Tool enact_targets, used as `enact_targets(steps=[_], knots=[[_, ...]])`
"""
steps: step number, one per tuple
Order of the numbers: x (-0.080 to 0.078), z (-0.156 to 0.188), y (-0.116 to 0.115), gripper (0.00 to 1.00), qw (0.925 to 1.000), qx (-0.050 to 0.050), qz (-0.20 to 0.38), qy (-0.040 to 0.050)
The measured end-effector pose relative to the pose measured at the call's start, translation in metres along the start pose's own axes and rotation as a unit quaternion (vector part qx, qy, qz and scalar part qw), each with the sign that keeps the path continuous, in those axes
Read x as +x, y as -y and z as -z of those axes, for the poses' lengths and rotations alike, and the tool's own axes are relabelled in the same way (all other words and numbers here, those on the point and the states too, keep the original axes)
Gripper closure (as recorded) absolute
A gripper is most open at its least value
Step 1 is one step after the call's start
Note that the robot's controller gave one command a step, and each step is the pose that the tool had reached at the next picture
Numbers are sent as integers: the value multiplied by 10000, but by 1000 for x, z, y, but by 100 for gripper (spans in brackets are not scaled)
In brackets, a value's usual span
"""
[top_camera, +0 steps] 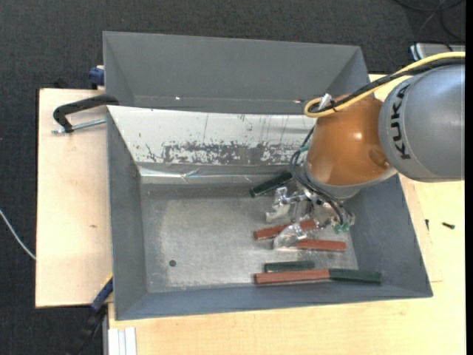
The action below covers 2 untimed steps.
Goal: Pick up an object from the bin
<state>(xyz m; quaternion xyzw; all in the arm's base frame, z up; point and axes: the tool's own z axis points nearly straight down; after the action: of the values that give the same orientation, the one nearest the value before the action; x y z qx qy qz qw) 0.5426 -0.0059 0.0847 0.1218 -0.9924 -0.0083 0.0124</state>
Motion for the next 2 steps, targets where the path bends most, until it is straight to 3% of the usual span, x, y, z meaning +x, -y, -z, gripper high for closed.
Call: enact_targets(steps=[1, 2], knots=[[-11, 153, -1, 100, 9996, 103, -192, 172], [-10, 151, -1, 0, 9997, 95, -193, 146]])
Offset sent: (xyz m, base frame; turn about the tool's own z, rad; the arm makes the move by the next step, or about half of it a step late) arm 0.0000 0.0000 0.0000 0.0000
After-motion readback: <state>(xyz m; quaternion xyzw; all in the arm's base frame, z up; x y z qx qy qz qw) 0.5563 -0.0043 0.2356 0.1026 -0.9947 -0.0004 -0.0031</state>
